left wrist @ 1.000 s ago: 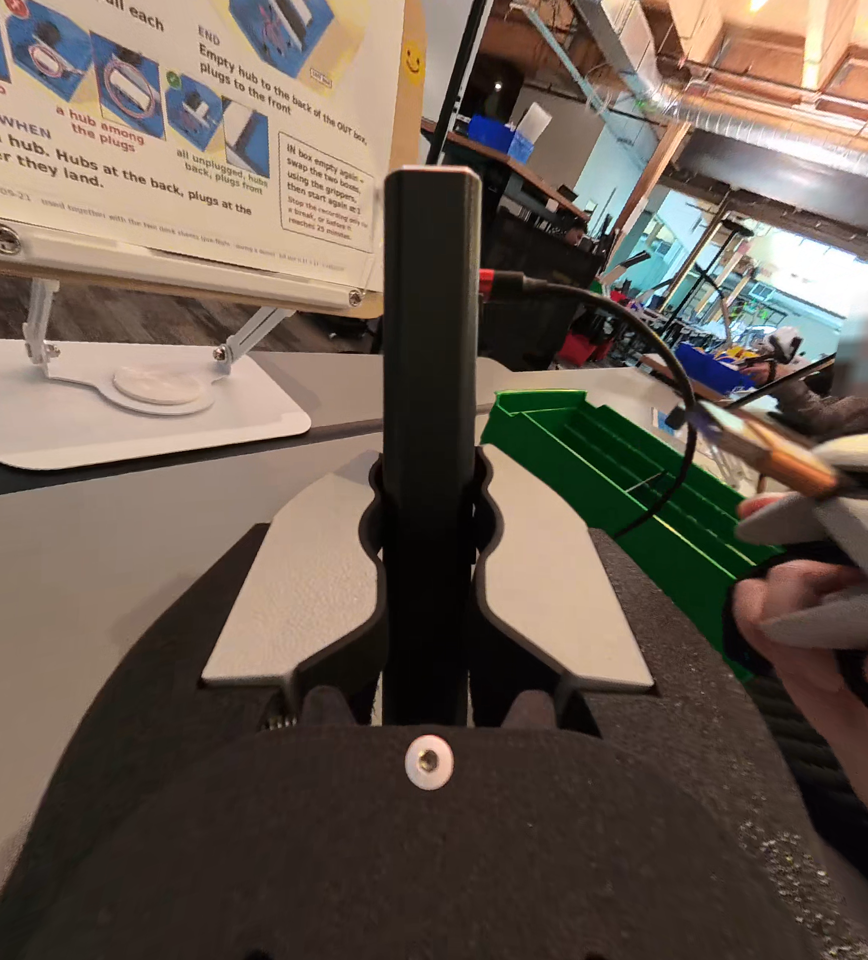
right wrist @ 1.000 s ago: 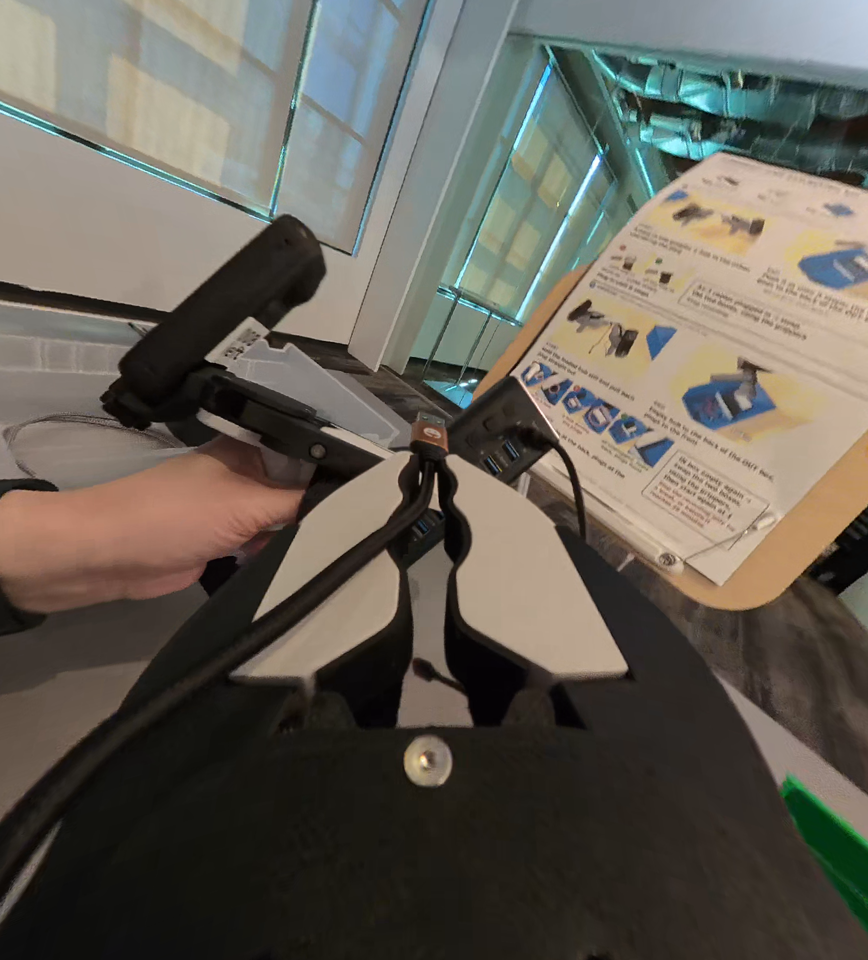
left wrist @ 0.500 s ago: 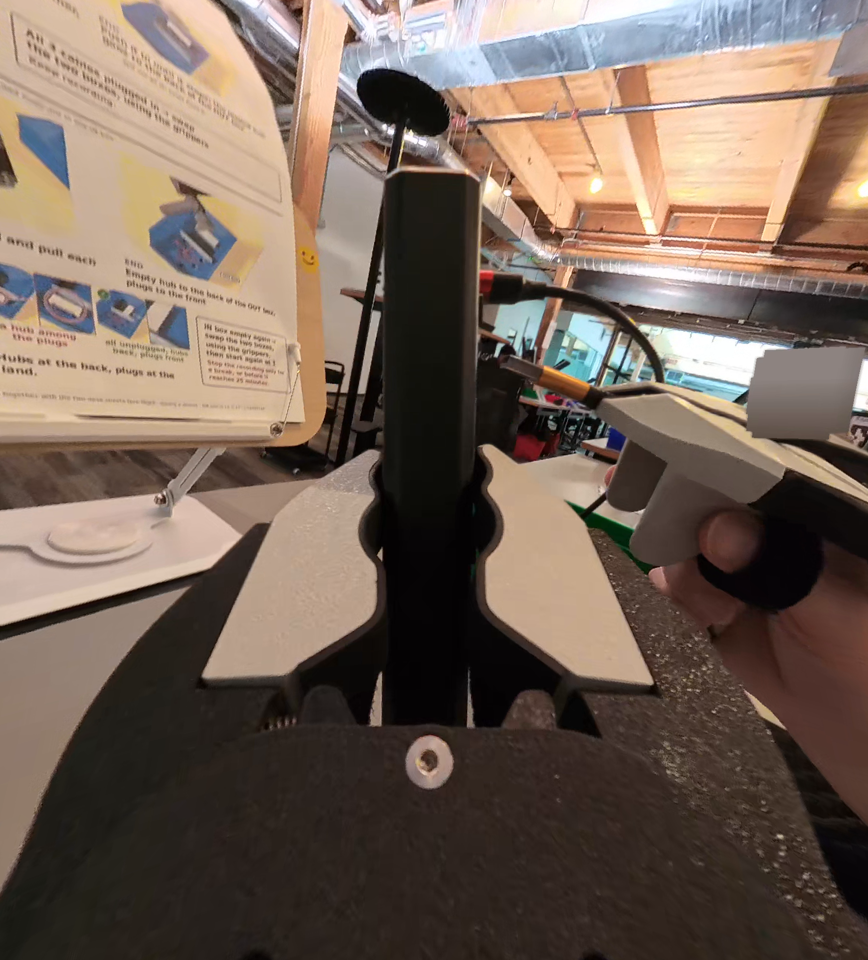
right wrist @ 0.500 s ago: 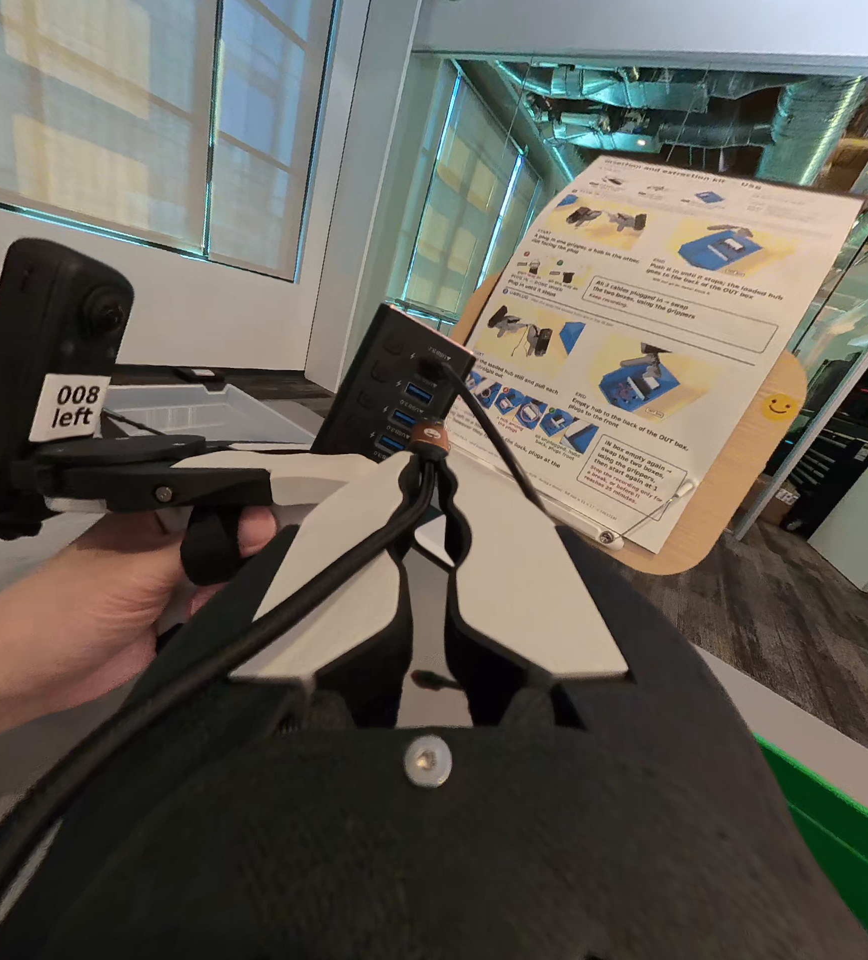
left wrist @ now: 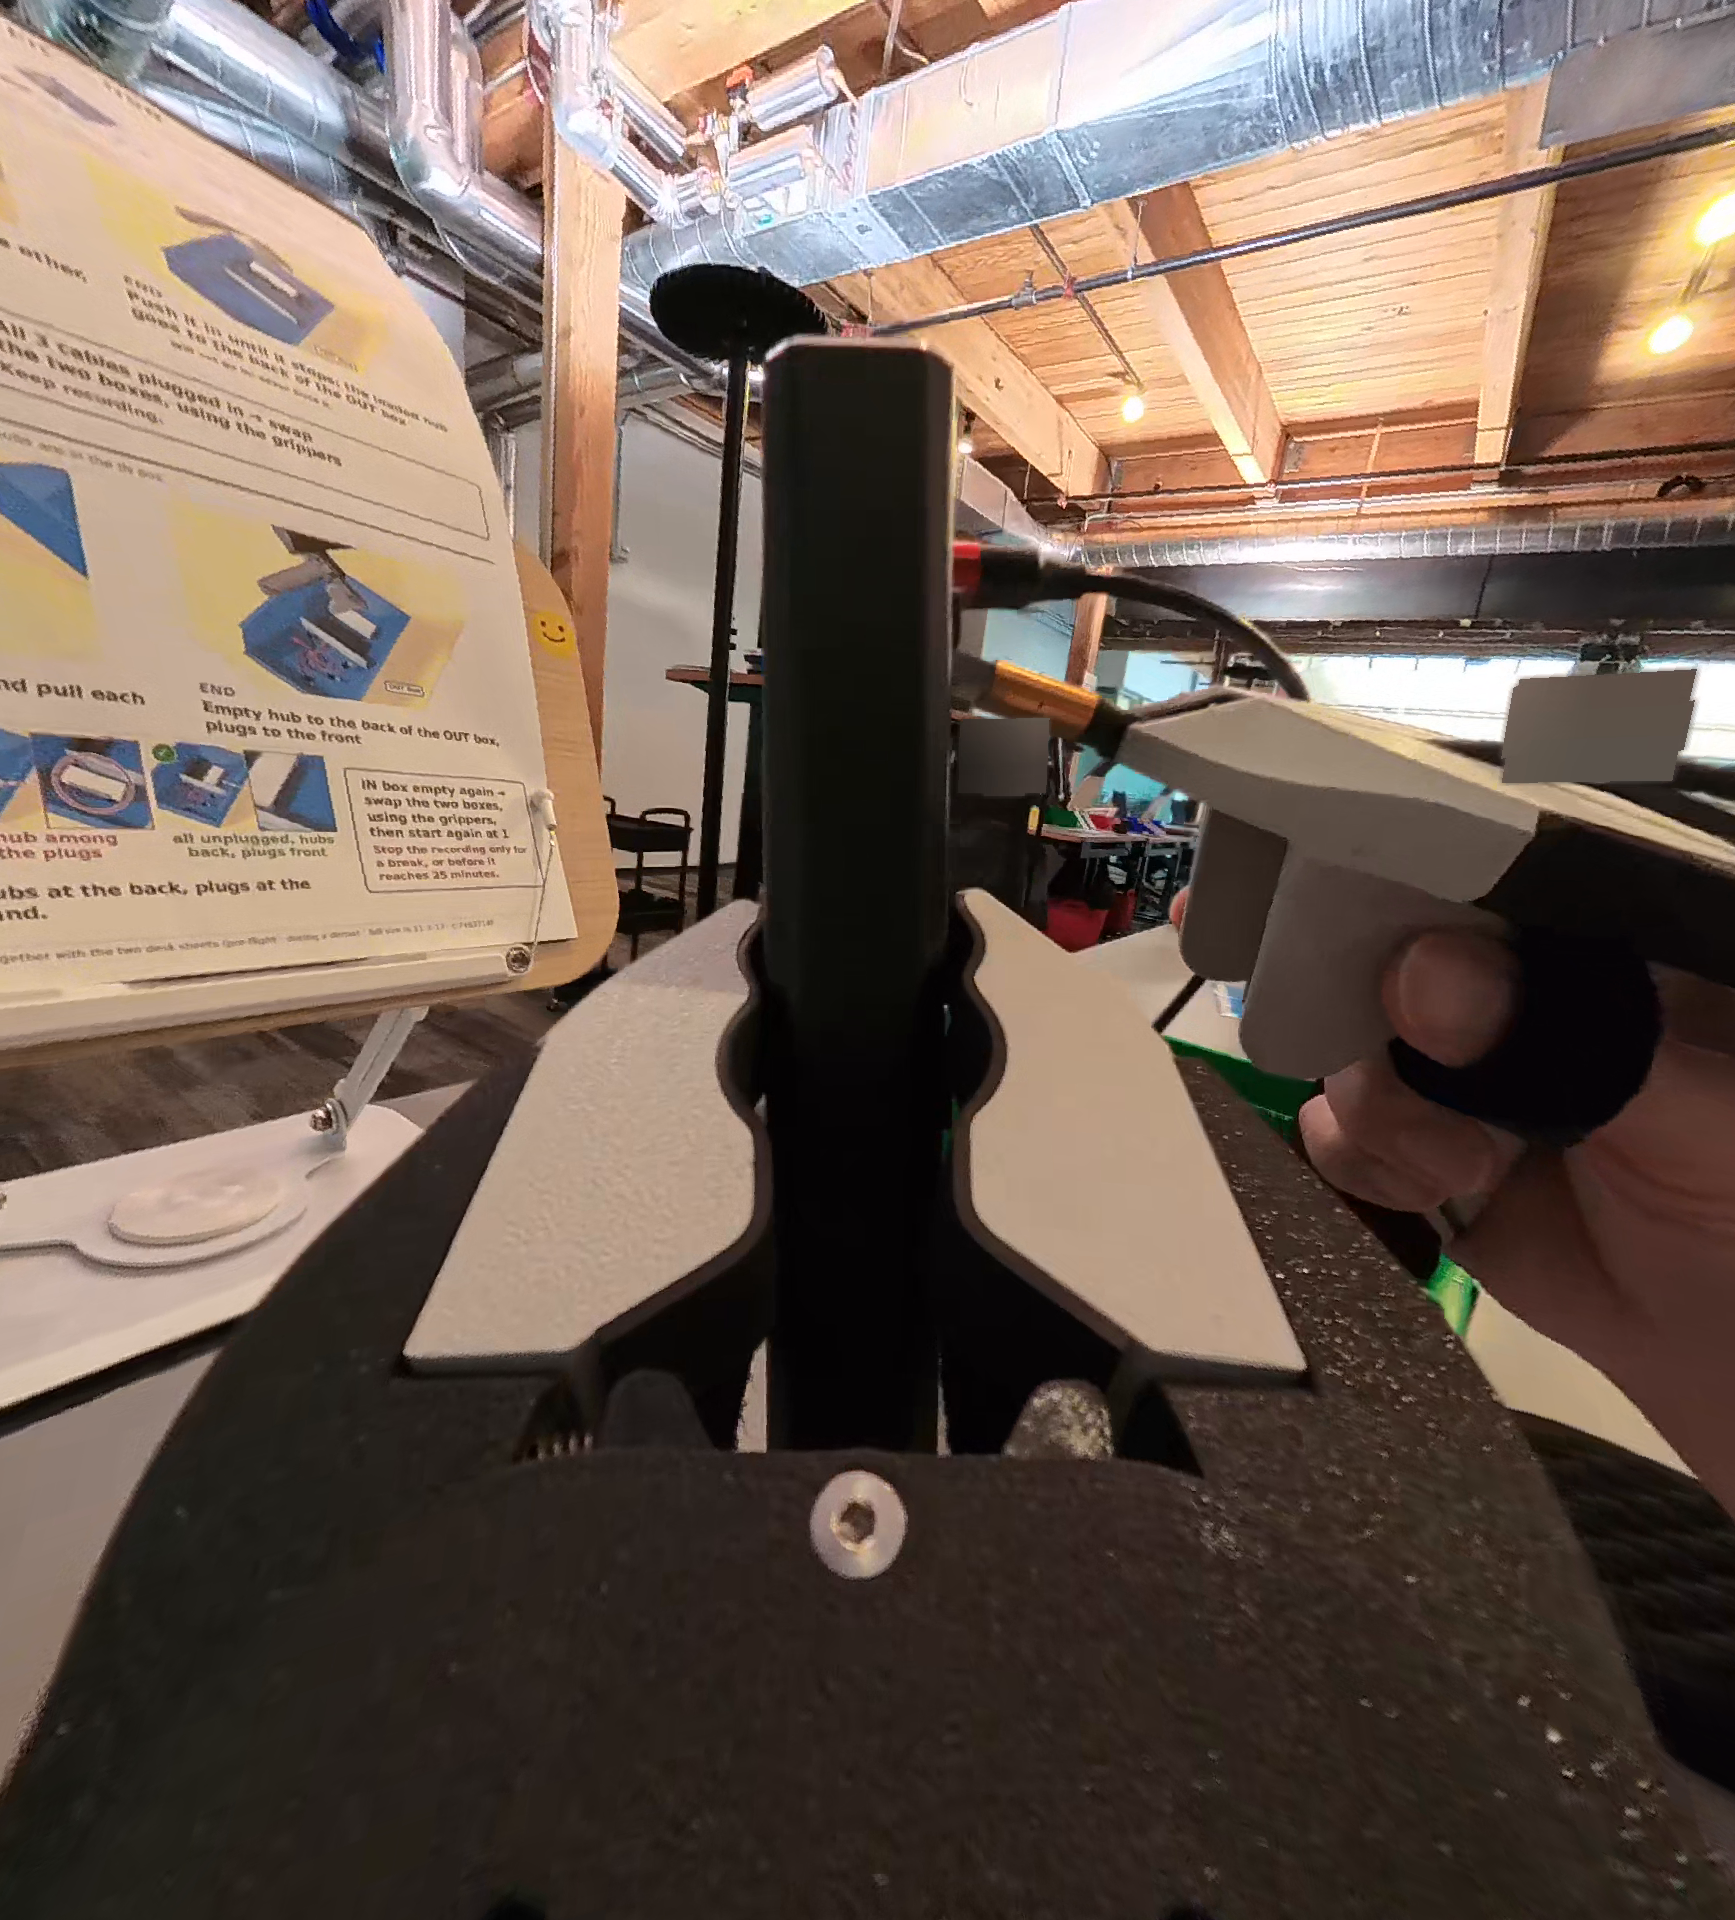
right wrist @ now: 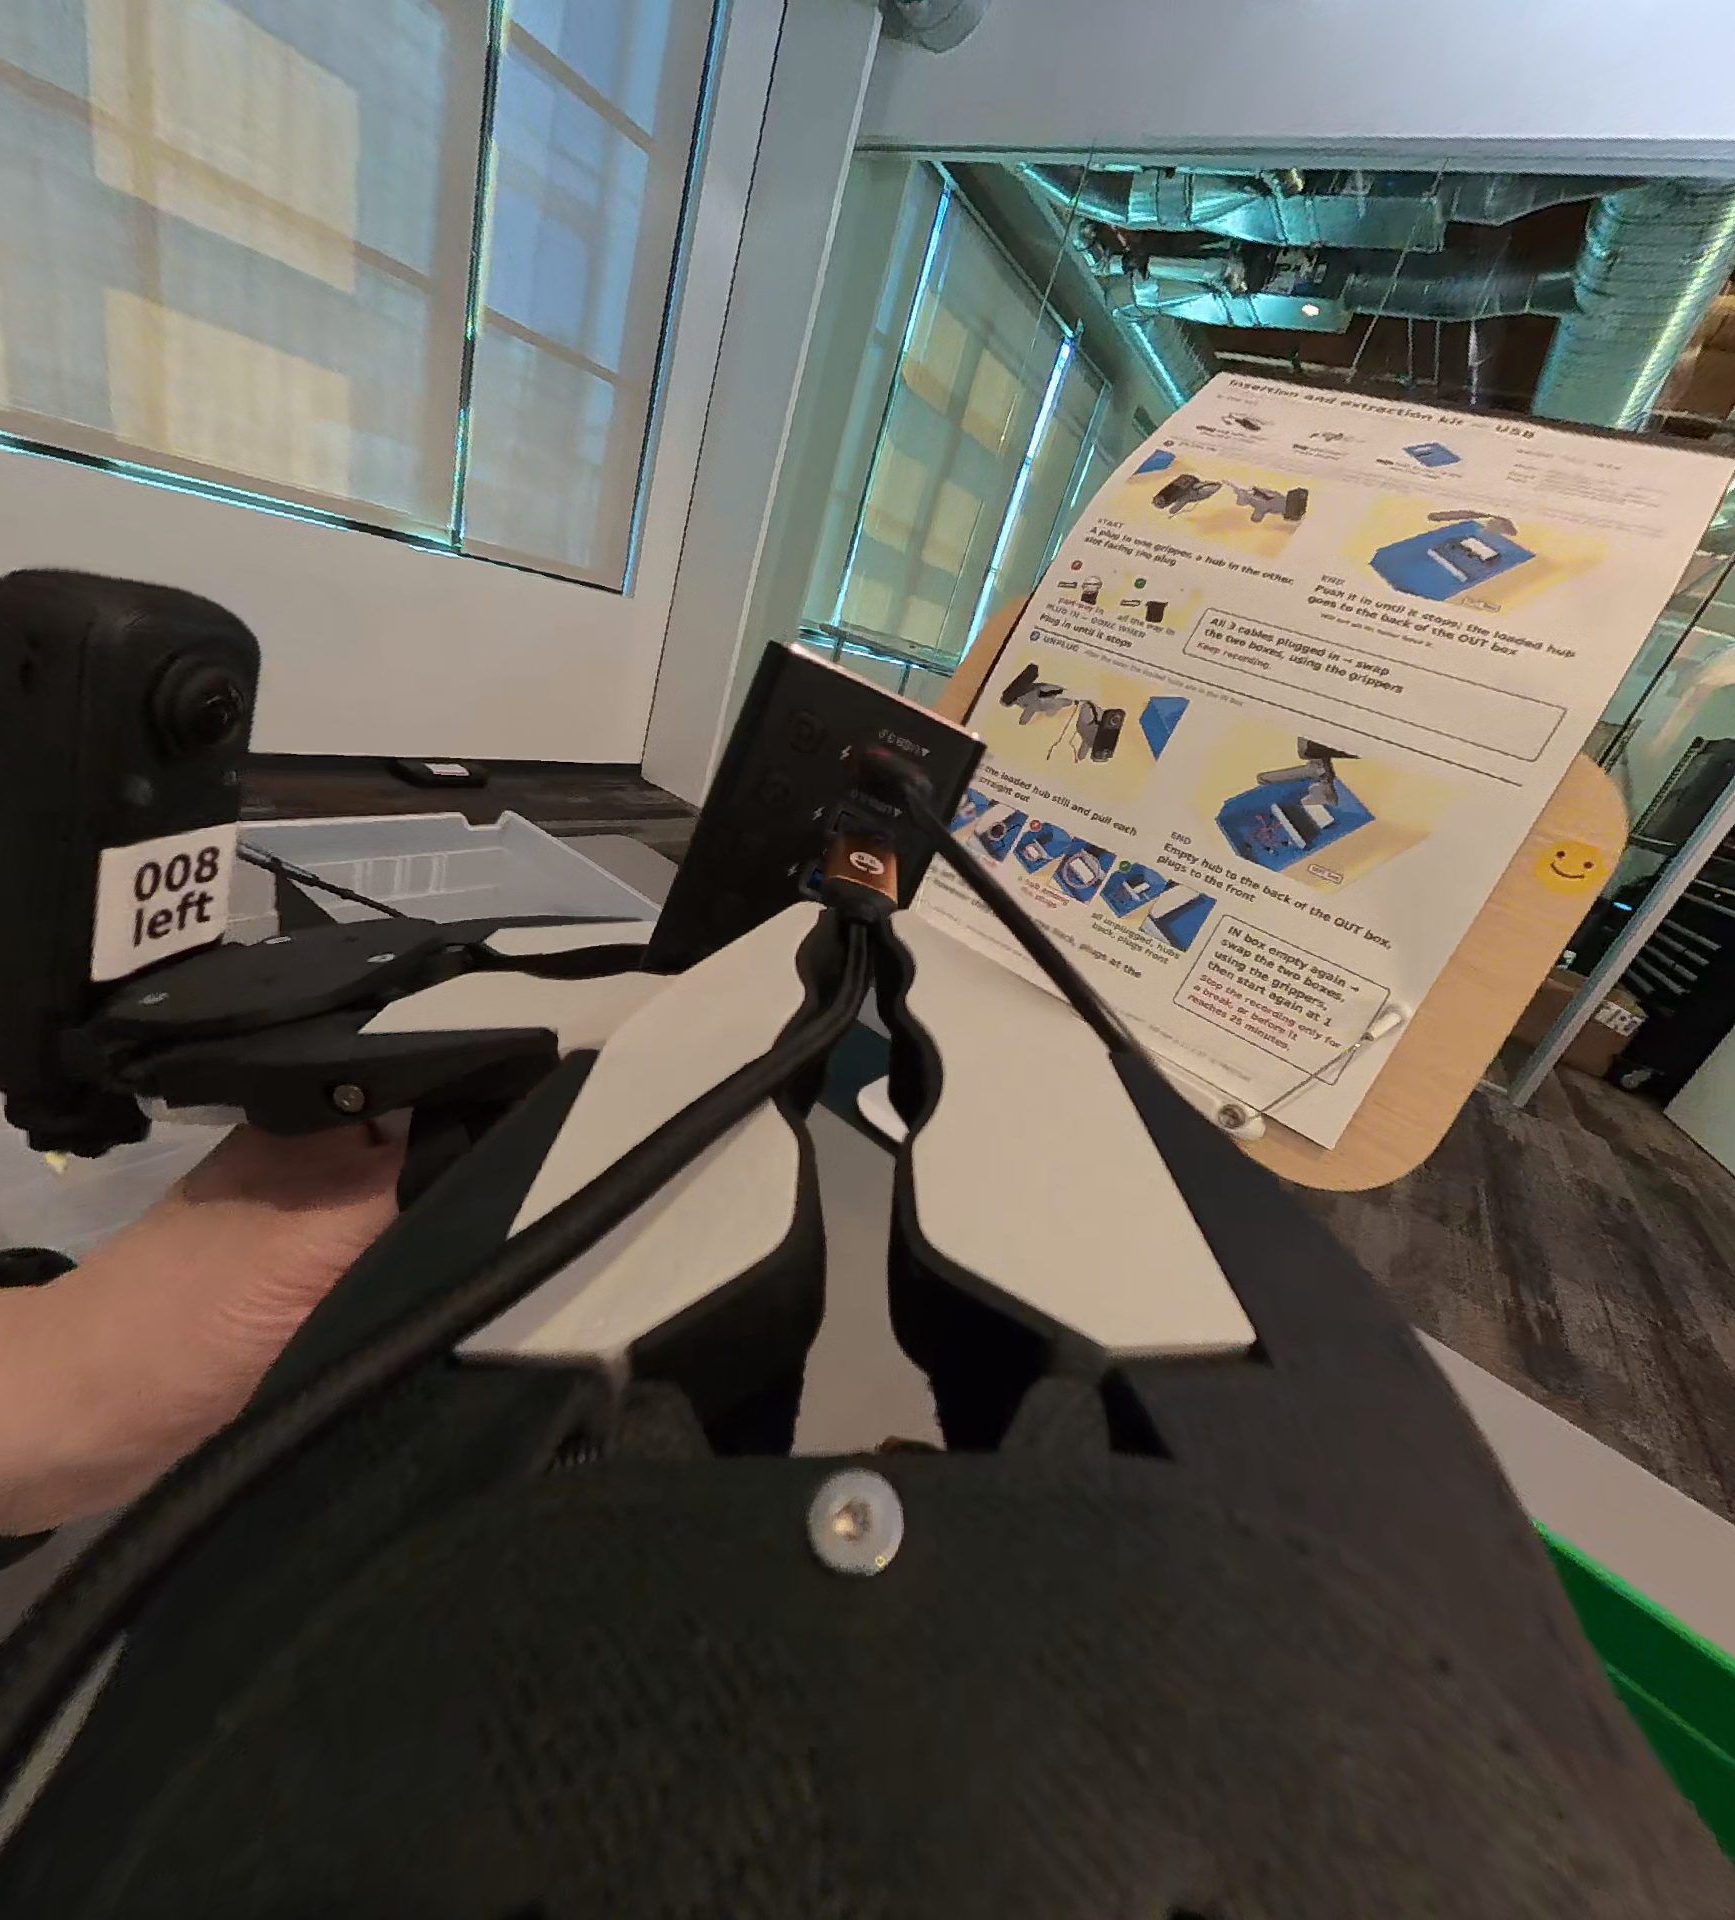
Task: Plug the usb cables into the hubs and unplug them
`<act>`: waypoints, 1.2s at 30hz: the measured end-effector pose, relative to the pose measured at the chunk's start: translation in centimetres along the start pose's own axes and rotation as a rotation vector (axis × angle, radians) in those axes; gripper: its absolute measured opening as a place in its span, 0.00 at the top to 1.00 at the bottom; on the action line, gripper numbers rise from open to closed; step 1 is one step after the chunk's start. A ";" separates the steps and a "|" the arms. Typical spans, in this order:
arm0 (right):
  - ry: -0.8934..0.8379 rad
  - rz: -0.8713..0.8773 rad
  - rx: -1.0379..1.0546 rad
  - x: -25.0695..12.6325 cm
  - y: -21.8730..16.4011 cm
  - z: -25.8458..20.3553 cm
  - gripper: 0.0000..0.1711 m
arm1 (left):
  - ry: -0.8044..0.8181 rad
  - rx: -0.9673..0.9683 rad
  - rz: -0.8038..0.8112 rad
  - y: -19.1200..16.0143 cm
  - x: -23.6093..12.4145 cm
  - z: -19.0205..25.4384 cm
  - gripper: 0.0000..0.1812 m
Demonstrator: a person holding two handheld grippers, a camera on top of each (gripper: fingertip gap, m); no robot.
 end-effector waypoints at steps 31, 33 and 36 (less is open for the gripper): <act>-0.004 0.027 -0.206 -2.1 4.2 -1.0 0.96 | -0.148 -0.063 -0.132 1.8 0.9 2.8 0.83; -0.014 0.028 -0.217 -2.2 4.3 -1.1 0.96 | -0.171 -0.074 -0.114 1.9 0.9 2.9 0.83; -0.015 0.026 -0.208 -2.4 4.8 -1.0 0.96 | -0.180 -0.027 -0.094 2.3 0.7 3.0 0.83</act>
Point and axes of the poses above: each gripper's, where its closed fingertips meet, x out along the fingers, y out of its top, z = x × y across the jaws, the point moved 8 cm from there along -x, back along the fingers
